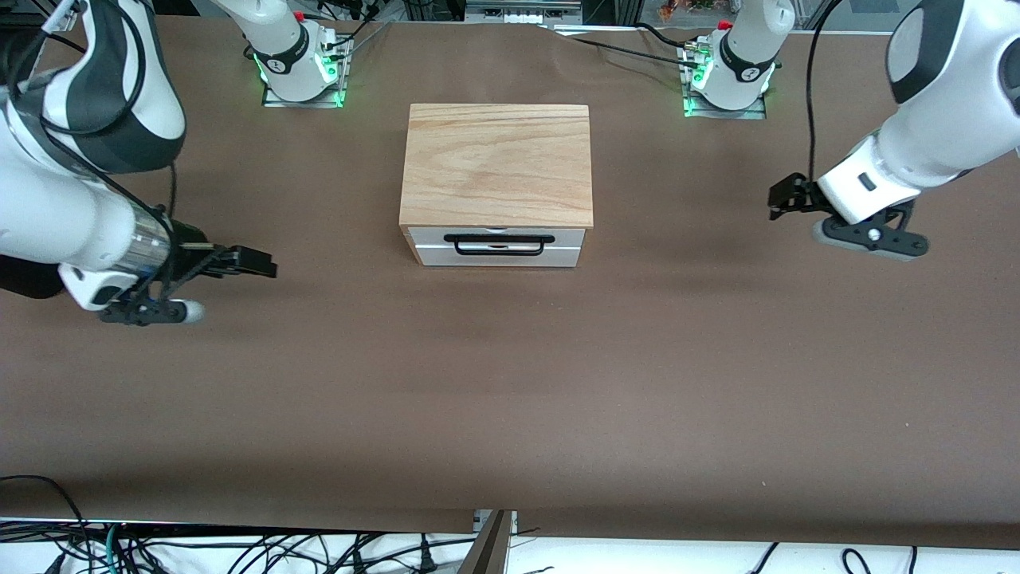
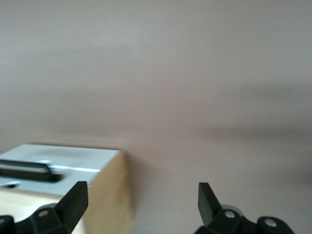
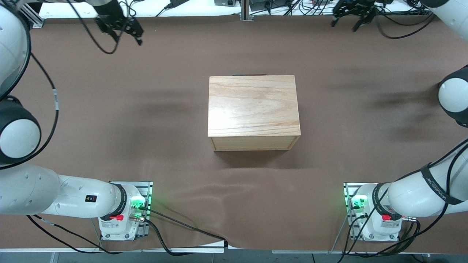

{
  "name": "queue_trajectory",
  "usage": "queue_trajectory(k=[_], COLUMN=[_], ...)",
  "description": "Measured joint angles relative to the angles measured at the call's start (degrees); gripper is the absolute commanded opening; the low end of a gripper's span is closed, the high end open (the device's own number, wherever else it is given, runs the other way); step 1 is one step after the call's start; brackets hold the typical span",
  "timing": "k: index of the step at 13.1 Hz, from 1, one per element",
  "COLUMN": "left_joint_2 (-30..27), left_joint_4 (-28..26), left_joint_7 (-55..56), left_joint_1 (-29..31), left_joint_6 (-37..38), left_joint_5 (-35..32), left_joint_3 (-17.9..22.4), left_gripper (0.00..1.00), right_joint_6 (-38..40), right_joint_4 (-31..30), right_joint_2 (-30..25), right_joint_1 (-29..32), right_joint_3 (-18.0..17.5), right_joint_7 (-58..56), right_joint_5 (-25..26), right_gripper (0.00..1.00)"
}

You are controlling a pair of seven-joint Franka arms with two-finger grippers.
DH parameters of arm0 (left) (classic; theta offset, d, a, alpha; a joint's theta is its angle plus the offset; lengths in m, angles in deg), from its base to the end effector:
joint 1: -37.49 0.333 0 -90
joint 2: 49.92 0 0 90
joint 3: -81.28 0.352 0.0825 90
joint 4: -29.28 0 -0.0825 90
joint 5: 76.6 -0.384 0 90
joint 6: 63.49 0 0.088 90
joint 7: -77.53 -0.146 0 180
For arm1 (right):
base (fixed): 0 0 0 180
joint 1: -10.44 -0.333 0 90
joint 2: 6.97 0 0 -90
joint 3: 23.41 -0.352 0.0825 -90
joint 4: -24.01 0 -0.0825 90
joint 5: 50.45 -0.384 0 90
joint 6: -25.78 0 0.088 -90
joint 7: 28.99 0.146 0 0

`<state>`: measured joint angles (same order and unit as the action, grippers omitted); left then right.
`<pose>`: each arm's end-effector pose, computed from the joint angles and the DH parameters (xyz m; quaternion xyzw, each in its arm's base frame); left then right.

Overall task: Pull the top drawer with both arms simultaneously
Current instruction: 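Move the left gripper and the right gripper toward the drawer handle ends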

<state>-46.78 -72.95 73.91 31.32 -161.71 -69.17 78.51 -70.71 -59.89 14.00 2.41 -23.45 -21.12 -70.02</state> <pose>0.5538 -0.1039 0.5031 0.9913 -0.0958 -0.0651 0.0618 0.6502 0.1378 0.4636 -0.9829 0.0298 0.0945 0.1555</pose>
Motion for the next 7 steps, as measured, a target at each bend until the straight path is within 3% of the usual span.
queue_trajectory(k=[7], left_joint_2=[17.6], left_joint_4=[7.4], left_joint_7=[-2.8], left_joint_1=[-4.7], left_joint_6=[-0.9], left_joint_5=[28.7], left_joint_3=[-0.3], left_gripper=[1.0], right_joint_6=[0.0], right_joint_4=[-1.2], right_joint_2=[11.7], right_joint_1=[2.9], right_joint_3=[0.4], right_joint_7=[-15.2], right_joint_5=[-32.7], right_gripper=[1.0])
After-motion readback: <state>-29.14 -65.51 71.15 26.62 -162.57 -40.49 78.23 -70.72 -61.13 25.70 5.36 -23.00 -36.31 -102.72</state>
